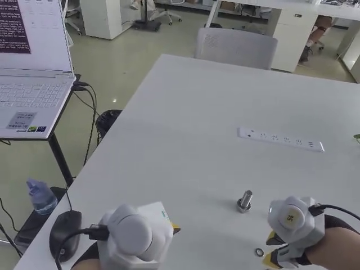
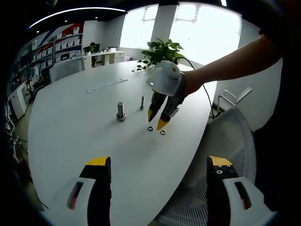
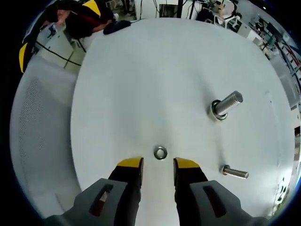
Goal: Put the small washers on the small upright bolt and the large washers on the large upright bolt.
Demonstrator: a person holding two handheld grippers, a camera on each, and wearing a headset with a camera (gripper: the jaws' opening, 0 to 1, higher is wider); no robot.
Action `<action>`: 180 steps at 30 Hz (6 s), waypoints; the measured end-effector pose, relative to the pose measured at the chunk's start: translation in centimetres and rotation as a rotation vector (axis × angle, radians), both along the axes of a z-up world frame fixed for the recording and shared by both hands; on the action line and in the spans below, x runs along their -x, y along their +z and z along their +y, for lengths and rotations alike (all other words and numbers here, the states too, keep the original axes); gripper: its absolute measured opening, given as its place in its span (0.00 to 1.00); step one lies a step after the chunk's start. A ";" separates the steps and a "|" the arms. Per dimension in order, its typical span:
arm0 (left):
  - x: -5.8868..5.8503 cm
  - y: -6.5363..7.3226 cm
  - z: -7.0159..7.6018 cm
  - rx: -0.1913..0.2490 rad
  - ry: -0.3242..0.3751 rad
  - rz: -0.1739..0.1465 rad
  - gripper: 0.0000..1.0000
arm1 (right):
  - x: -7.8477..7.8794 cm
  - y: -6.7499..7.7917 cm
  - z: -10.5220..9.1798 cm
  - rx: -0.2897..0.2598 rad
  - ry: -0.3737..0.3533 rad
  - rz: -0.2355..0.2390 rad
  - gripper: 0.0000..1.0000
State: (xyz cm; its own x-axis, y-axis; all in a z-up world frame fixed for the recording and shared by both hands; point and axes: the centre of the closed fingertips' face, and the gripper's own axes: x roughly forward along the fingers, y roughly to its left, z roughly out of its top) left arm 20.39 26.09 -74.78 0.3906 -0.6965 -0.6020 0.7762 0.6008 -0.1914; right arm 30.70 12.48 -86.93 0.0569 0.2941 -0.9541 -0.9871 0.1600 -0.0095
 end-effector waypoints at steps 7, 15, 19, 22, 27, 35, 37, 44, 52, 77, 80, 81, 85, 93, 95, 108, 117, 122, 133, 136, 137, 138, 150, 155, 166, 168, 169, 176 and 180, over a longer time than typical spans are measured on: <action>0.1 -0.2 0.2 -0.003 -0.005 0.009 0.82 | -0.1 -0.8 0.5 -0.002 -0.004 -0.002 0.27; -0.1 -0.3 0.4 0.003 0.000 0.015 0.80 | -0.6 -1.2 0.5 0.007 -0.011 -0.008 0.26; -0.2 -0.3 0.4 0.005 -0.001 0.016 0.80 | -0.5 -1.2 0.5 0.013 -0.010 -0.001 0.26; -0.2 -0.4 0.4 0.006 -0.004 0.017 0.79 | -0.5 -1.2 0.5 0.016 -0.014 0.000 0.26; -0.2 -0.2 0.3 0.014 -0.007 0.016 0.79 | -0.3 -1.2 0.3 0.024 -0.008 -0.001 0.20; 0.3 -0.3 0.4 0.016 -0.005 0.020 0.78 | -0.4 -1.3 0.4 0.087 0.000 0.006 0.16; 0.5 -0.4 0.4 0.015 -0.006 0.024 0.78 | -0.5 -1.3 0.4 0.120 -0.014 -0.003 0.15; 0.7 -0.3 0.1 0.019 -0.010 0.019 0.77 | -0.4 -1.3 0.4 0.203 0.034 -0.008 0.13; 0.5 0.3 0.0 0.016 0.003 0.003 0.76 | -0.5 -1.3 0.2 0.132 0.001 0.007 0.12; 0.0 0.1 -1.5 0.015 0.038 -0.007 0.80 | -0.9 0.8 -1.4 0.074 -0.034 0.020 0.12; -0.4 0.2 -1.7 0.024 0.056 -0.014 0.85 | -1.3 1.1 -2.5 0.075 -0.041 0.016 0.12; -0.5 0.2 -1.8 0.024 0.063 -0.014 0.87 | -1.4 1.2 -2.8 0.075 -0.046 0.015 0.12; -0.8 0.2 -2.1 0.025 0.070 -0.018 0.89 | -1.7 1.8 -4.0 0.073 -0.054 0.010 0.12; -1.1 -0.1 -3.0 0.023 0.072 -0.008 0.95 | -3.0 2.4 -6.7 0.073 -0.090 0.008 0.12; -1.0 -0.3 -3.1 0.016 0.070 -0.004 0.96 | -3.2 2.6 -7.3 0.072 -0.097 0.006 0.12; -0.7 -0.6 -4.1 0.005 0.057 0.006 0.99 | -5.8 4.1 -8.7 0.064 -0.124 -0.029 0.12; -0.5 -1.0 -3.8 -0.011 0.050 0.012 0.97 | -8.7 6.0 -7.8 0.040 -0.142 -0.060 0.12; -0.5 -1.1 -3.8 -0.015 0.050 0.016 0.96 | -9.7 6.2 -7.3 0.043 -0.137 -0.069 0.12; -0.1 -1.0 -3.8 0.002 0.052 0.020 0.94 | -10.3 6.1 -6.1 0.038 -0.119 -0.077 0.12; -0.2 -0.8 -3.8 0.006 0.057 0.018 0.94 | -10.5 5.7 -6.1 0.035 -0.125 -0.067 0.12; -0.2 -0.7 -3.7 0.015 0.062 0.019 0.94 | -10.6 5.6 -6.1 0.038 -0.122 -0.068 0.12; -0.3 -0.6 -3.7 0.017 0.063 0.019 0.94 | -10.4 5.6 -6.0 0.037 -0.123 -0.062 0.12; -0.5 -1.1 -3.3 0.003 0.061 0.029 0.93 | -10.6 5.0 -5.8 0.046 -0.117 -0.046 0.12; -0.7 -1.2 -3.5 0.006 0.055 0.034 0.92 | -10.7 4.7 -5.9 0.050 -0.117 -0.040 0.12; -1.0 -1.3 -3.3 0.007 0.057 0.038 0.91 | -10.8 4.1 -5.9 0.060 -0.112 -0.034 0.12; -1.1 -1.3 -3.2 0.005 0.058 0.039 0.91 | -10.9 3.9 -5.9 0.062 -0.111 -0.033 0.12; -1.1 -1.4 -3.2 0.005 0.058 0.040 0.90 | -10.9 3.8 -5.9 0.063 -0.110 -0.032 0.12; -1.1 -1.5 -3.3 0.004 0.052 0.049 0.90 | -10.8 3.3 -5.9 0.070 -0.102 -0.029 0.12; -1.3 -1.4 -3.2 0.009 0.058 0.046 0.90 | -10.8 2.8 -6.0 0.075 -0.102 -0.026 0.12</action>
